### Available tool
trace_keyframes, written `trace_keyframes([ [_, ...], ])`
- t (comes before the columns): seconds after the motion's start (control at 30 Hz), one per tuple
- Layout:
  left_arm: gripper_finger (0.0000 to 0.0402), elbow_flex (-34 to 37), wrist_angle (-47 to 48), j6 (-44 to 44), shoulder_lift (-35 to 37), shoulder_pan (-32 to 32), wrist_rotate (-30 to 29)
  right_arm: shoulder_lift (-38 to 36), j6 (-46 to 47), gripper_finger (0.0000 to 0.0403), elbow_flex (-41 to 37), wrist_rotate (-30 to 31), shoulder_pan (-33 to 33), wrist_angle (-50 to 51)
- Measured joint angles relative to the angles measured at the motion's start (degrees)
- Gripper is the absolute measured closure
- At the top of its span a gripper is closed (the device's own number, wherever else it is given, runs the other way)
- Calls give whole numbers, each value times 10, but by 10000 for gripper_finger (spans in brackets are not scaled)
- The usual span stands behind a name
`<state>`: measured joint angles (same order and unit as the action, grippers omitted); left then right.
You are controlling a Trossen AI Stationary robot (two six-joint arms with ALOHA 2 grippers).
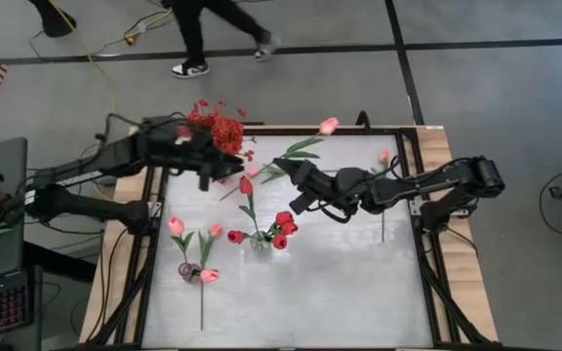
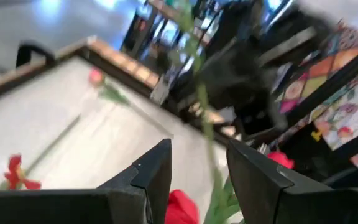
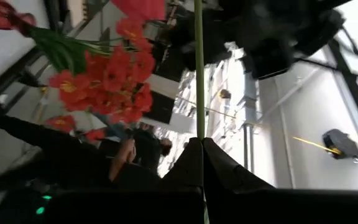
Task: Sort flowers into vase by color
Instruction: Put the pink flower into the purple vase
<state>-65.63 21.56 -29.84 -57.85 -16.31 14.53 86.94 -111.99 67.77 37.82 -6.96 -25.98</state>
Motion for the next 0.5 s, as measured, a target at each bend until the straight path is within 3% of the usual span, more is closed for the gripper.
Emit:
trace_keyframes([
  [0.2, 260, -67, 2, 5, -77, -10, 59, 0, -12, 383, 0, -35, 12, -35],
  [0.5, 260, -147, 46, 24, -143, -11, 77, 0, -34, 383, 0, -55, 22, -33],
])
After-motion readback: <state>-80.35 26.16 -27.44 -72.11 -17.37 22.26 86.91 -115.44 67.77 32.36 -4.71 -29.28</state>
